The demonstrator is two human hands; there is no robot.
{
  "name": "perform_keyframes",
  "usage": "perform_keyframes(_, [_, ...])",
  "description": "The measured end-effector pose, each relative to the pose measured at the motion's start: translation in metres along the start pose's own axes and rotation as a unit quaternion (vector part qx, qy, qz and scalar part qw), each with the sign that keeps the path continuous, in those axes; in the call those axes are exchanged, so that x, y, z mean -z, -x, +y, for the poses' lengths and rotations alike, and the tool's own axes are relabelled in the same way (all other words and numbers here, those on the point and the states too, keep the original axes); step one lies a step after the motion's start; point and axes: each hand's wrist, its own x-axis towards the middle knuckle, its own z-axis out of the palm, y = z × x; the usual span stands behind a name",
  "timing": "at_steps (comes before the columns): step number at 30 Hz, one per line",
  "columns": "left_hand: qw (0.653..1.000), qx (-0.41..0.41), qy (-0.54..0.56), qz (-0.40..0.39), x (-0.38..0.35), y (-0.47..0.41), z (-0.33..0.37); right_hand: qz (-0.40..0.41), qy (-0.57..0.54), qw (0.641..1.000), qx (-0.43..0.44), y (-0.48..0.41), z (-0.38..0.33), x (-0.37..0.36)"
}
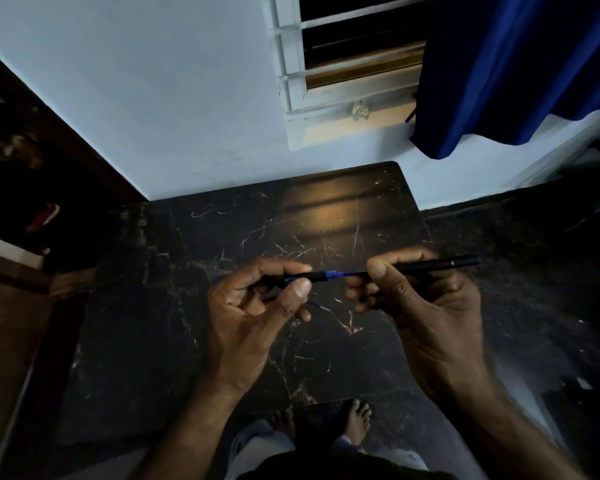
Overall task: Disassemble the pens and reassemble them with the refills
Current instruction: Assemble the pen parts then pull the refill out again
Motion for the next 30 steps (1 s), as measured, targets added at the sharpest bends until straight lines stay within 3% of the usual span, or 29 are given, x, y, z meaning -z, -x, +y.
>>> perform_keyframes(8, [1.0,0.011,-0.014,0.013,-0.012,0.013,0.004,-0.048,-0.002,0.999,-0.019,0.004,0.01,-0.01])
perform_keyframes(13, [0.996,0.048,0.039,0.064,-0.019,0.016,0.007,-0.059,-0.005,0.998,-0.025,0.004,0.015,-0.022])
perform_keyframes(19, [0.995,0.046,0.048,0.072,-0.008,0.011,0.007,-0.057,-0.013,0.998,-0.033,0.002,0.016,-0.035])
perform_keyframes(25, [0.999,-0.03,-0.012,0.007,0.014,0.005,0.014,-0.032,-0.045,0.997,-0.058,0.004,0.017,-0.05])
perform_keyframes(30, [1.0,-0.028,0.004,-0.008,0.034,0.001,0.023,-0.031,-0.064,0.994,-0.078,0.007,0.021,-0.072])
